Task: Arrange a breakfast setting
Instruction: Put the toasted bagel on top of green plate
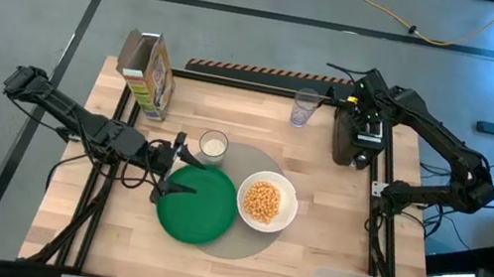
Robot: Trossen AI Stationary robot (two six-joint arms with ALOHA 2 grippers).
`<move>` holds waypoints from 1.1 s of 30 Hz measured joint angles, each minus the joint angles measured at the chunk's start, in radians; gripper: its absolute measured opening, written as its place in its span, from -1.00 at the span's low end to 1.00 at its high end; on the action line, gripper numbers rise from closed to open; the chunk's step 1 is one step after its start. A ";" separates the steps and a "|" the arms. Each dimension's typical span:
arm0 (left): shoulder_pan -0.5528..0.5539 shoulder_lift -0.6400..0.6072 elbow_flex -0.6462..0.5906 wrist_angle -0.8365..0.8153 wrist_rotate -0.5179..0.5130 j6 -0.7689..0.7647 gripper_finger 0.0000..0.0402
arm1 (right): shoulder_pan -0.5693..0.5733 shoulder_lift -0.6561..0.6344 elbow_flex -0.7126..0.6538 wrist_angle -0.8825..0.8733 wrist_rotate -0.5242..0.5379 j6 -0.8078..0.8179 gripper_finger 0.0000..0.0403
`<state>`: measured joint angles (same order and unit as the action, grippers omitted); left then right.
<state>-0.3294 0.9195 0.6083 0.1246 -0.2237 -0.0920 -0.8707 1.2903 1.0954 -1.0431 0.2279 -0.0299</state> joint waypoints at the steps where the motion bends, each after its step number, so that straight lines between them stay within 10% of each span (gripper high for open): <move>1: 0.000 0.000 0.000 0.000 0.000 0.004 0.46 | 0.000 0.000 0.000 0.001 -0.001 -0.001 -0.10; 33: 0.000 0.000 0.000 0.009 -0.003 0.017 0.46 | 0.001 0.001 -0.046 0.064 -0.004 -0.032 -0.34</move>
<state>-0.3296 0.9199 0.6083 0.1334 -0.2268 -0.0748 -0.8700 1.2911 1.0494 -0.9788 0.2241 -0.0624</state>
